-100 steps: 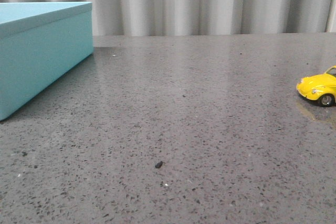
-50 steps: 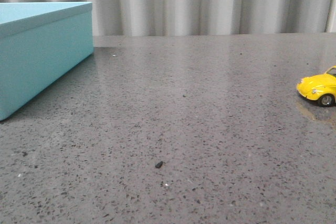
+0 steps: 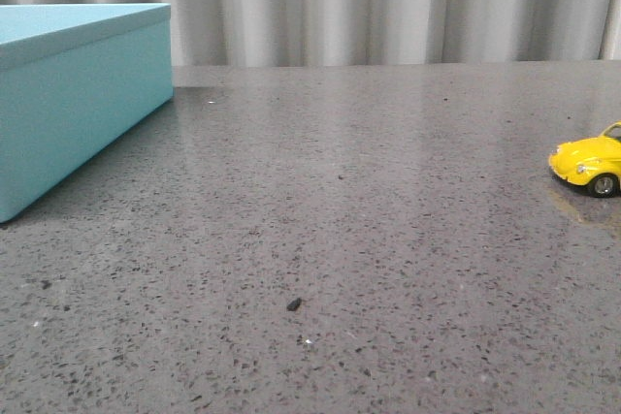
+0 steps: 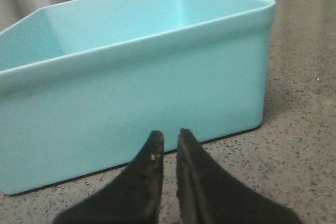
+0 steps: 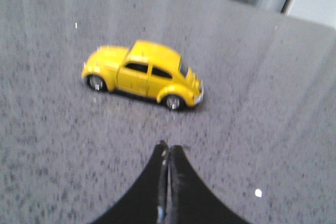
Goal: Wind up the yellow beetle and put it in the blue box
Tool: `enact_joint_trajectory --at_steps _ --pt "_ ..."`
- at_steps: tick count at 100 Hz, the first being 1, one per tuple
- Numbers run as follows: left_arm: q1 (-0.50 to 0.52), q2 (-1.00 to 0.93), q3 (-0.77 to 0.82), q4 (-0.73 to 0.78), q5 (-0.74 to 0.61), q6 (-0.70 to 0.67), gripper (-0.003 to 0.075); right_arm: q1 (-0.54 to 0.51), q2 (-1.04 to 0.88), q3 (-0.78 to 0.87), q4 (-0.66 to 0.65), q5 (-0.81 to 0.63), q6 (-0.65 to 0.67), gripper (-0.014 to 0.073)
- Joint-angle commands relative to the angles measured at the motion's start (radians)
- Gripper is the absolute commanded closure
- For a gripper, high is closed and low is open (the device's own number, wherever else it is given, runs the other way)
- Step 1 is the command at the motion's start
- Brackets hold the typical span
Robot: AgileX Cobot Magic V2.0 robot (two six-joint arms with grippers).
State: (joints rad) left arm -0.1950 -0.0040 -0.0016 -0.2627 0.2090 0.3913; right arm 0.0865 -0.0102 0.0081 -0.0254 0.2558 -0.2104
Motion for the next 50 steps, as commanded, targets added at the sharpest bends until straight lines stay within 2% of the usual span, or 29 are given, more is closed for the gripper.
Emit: enact_joint_trajectory --at_steps 1,15,31,40,50 --pt "0.004 -0.031 0.026 -0.006 -0.073 -0.009 0.0682 -0.005 -0.02 0.025 0.032 -0.148 -0.002 0.0648" --pt "0.004 -0.031 0.026 -0.014 -0.073 -0.009 0.0682 -0.005 -0.02 0.025 0.156 -0.223 -0.002 0.0648" --pt "0.004 -0.031 0.026 -0.142 -0.111 -0.009 0.0682 -0.005 -0.02 0.025 0.263 -0.215 -0.002 0.0648" --pt "0.004 -0.031 0.026 -0.243 -0.179 -0.009 0.0682 -0.005 -0.02 0.025 0.305 -0.214 -0.002 0.0648" --pt "0.004 -0.031 0.026 -0.422 -0.231 -0.009 0.0682 -0.005 -0.02 0.025 0.369 -0.225 -0.002 0.0648"
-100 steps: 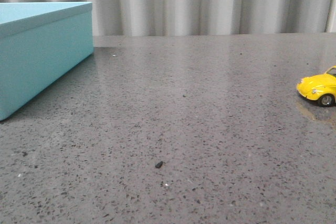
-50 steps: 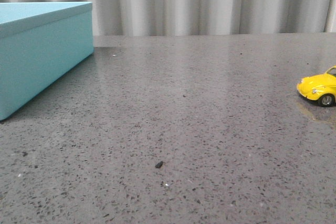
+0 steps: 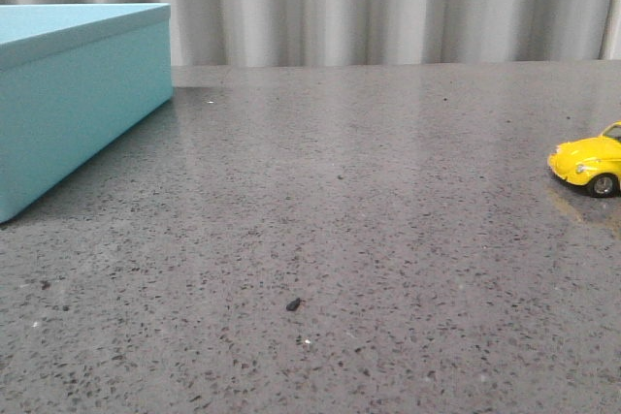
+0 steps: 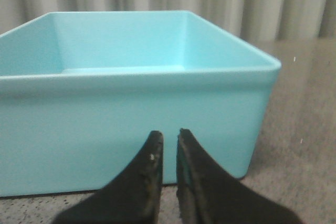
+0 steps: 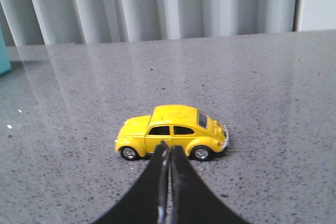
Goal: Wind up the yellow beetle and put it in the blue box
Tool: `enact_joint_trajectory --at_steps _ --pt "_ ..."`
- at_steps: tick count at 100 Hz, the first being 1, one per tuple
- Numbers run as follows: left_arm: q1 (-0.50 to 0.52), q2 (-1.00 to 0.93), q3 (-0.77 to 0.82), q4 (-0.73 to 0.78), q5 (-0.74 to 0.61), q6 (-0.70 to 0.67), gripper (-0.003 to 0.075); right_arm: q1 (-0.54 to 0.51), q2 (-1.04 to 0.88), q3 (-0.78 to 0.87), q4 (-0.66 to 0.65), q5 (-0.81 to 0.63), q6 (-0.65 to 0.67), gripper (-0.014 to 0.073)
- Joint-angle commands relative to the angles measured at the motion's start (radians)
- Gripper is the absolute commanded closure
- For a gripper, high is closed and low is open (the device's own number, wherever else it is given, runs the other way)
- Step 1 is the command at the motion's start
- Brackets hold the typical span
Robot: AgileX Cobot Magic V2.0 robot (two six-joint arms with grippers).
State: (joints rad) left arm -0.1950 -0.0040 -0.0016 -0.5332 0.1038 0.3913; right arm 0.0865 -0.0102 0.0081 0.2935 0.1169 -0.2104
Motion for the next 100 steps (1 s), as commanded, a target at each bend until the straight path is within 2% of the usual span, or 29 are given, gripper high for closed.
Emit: enact_joint_trajectory --at_steps 1,15,38,57,67,74,86,100 --pt "0.004 -0.031 0.026 -0.178 -0.131 -0.009 0.0682 -0.005 -0.02 0.025 0.052 -0.086 -0.002 0.0648" --pt "0.004 -0.031 0.026 -0.297 -0.179 -0.009 0.0682 -0.005 -0.02 0.025 0.052 -0.098 -0.002 0.0648" --pt "0.004 -0.031 0.026 -0.297 -0.176 -0.009 0.0682 -0.005 -0.02 0.025 0.082 -0.123 -0.002 0.0648" --pt "0.004 -0.031 0.021 -0.325 -0.176 -0.009 0.0682 -0.005 -0.02 0.021 0.238 -0.236 -0.002 0.0648" --pt "0.004 -0.031 0.013 -0.337 -0.172 -0.009 0.0682 -0.005 -0.02 -0.001 0.254 -0.252 -0.002 0.0648" --pt "0.004 -0.031 -0.004 -0.337 -0.16 -0.009 0.0687 -0.005 -0.02 -0.033 0.254 -0.227 -0.002 0.0648" --pt "0.004 -0.024 -0.053 -0.33 -0.104 -0.007 0.0741 -0.005 -0.011 -0.1 0.254 -0.145 -0.002 0.0648" --pt "0.004 0.03 -0.143 -0.217 -0.001 -0.007 0.0741 -0.005 0.045 -0.192 0.25 -0.041 -0.007 0.0648"
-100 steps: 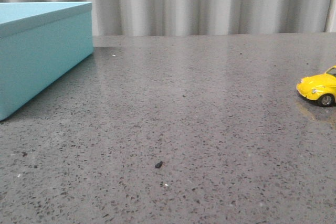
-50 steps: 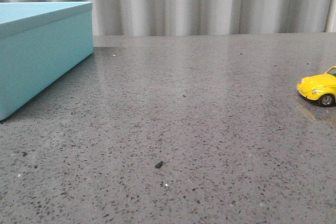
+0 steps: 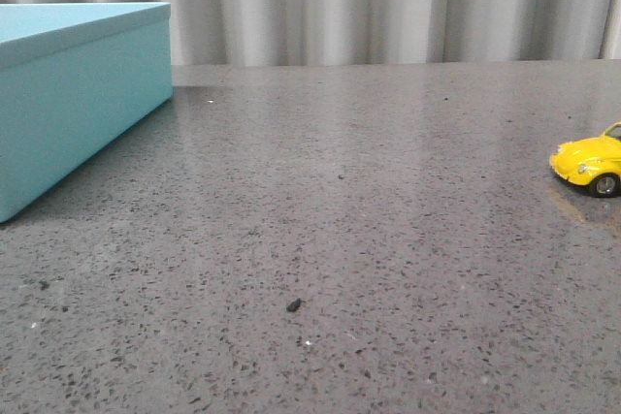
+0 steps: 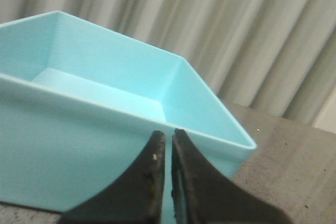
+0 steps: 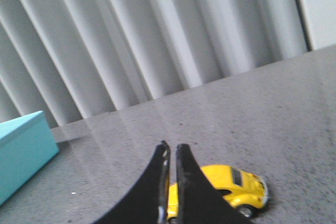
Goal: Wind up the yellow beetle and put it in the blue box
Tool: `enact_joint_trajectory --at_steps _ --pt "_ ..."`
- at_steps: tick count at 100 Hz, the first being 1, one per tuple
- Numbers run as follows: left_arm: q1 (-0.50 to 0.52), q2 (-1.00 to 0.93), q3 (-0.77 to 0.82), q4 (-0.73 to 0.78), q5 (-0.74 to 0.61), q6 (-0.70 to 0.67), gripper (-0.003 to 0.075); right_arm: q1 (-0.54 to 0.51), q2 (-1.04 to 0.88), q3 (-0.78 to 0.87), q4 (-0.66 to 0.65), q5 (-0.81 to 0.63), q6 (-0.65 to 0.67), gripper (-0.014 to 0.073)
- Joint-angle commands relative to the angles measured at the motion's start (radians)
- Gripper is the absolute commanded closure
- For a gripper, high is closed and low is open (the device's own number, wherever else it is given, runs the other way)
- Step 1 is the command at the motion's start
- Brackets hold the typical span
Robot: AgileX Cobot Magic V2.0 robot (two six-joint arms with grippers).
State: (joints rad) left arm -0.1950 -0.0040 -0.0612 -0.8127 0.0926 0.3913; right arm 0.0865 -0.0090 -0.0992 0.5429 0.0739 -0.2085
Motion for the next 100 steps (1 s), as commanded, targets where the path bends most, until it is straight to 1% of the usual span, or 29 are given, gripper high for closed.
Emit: enact_joint_trajectory --at_steps 1,12,23,33,45,46,56,61,72,89,100 --pt "0.004 0.034 -0.094 0.077 0.022 -0.007 0.0741 -0.005 0.048 -0.09 0.001 0.008 -0.008 0.0648" --pt "0.004 0.115 -0.178 0.188 0.084 -0.007 0.0741 -0.005 0.13 -0.179 -0.005 0.094 -0.026 0.0648" --pt "0.004 0.204 -0.254 0.281 0.122 -0.007 0.0741 -0.005 0.24 -0.28 -0.068 0.195 -0.027 0.0647" --pt "0.004 0.29 -0.288 0.286 0.125 -0.007 0.0741 -0.005 0.363 -0.391 -0.145 0.321 -0.027 0.0647" --pt "0.004 0.359 -0.296 0.281 0.115 -0.007 0.0741 -0.005 0.521 -0.532 -0.228 0.532 -0.027 0.0647" --pt "0.004 0.362 -0.296 0.281 0.115 -0.007 0.0741 -0.005 0.531 -0.532 -0.231 0.532 -0.027 0.0647" --pt "0.004 0.382 -0.296 0.281 0.119 -0.007 0.0741 -0.005 0.66 -0.655 -0.274 0.696 -0.027 0.0647" --pt "0.004 0.382 -0.296 0.281 0.119 -0.007 0.0741 -0.005 0.725 -0.712 -0.288 0.75 -0.027 0.0647" --pt "0.004 0.38 -0.296 0.281 0.119 -0.007 0.0741 -0.005 0.82 -0.794 -0.295 0.823 -0.027 0.0647" --pt "-0.026 0.38 -0.296 0.281 0.119 -0.007 0.0741 -0.005 0.941 -0.885 -0.301 0.91 -0.027 0.0646" --pt "-0.035 0.38 -0.294 0.281 0.166 -0.007 0.0741 -0.005 1.026 -0.95 -0.316 0.95 -0.014 0.0645"
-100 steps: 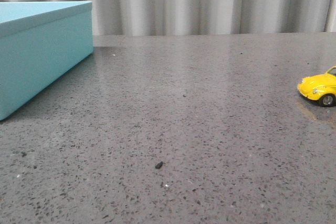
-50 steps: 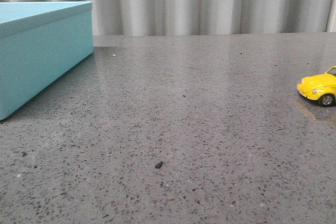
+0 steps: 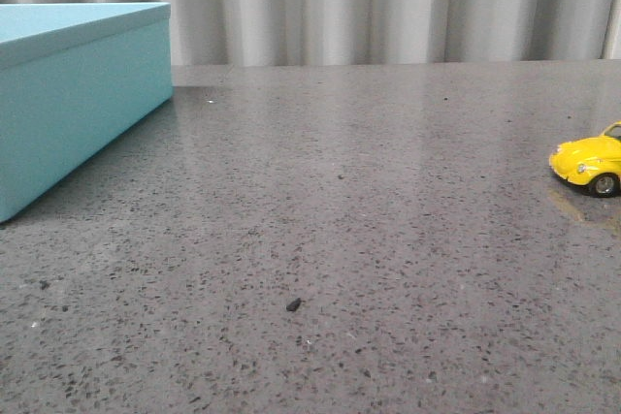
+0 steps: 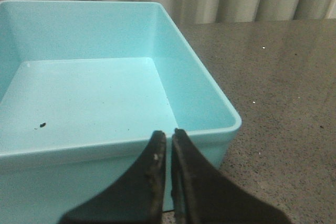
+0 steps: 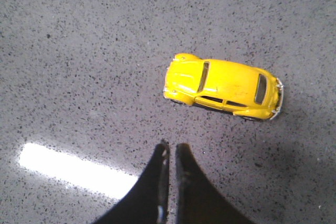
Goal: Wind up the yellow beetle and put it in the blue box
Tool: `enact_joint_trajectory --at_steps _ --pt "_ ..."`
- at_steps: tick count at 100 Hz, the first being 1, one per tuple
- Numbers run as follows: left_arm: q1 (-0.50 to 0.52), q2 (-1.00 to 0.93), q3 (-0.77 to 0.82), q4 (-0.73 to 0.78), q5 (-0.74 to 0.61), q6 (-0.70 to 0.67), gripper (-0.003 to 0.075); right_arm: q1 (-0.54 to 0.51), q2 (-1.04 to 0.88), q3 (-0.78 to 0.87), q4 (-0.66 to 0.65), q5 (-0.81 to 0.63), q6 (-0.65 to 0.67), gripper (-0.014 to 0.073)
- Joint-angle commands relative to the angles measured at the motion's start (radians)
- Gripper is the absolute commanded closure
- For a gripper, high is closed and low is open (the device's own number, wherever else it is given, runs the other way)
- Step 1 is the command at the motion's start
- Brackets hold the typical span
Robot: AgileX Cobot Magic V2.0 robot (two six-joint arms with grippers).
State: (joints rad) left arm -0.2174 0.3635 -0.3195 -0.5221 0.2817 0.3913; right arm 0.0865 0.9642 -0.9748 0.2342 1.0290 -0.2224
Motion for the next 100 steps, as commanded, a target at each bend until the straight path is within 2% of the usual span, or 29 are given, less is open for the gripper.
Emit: enact_joint_trajectory --at_steps 1,9,31,100 --pt "-0.013 0.013 -0.034 -0.01 -0.013 -0.007 0.0741 -0.005 0.058 -0.079 -0.008 0.002 0.002 0.0645" --pt "-0.013 0.013 -0.031 -0.01 0.024 -0.007 0.0741 -0.005 0.121 -0.128 -0.022 0.035 0.002 0.0645" --pt "-0.013 0.013 -0.027 -0.01 0.016 -0.007 0.0741 -0.005 0.232 -0.215 -0.035 0.057 0.004 0.0645" --pt "-0.013 0.013 -0.027 -0.01 0.016 -0.007 0.0741 -0.005 0.395 -0.217 -0.052 0.013 0.05 0.0645"
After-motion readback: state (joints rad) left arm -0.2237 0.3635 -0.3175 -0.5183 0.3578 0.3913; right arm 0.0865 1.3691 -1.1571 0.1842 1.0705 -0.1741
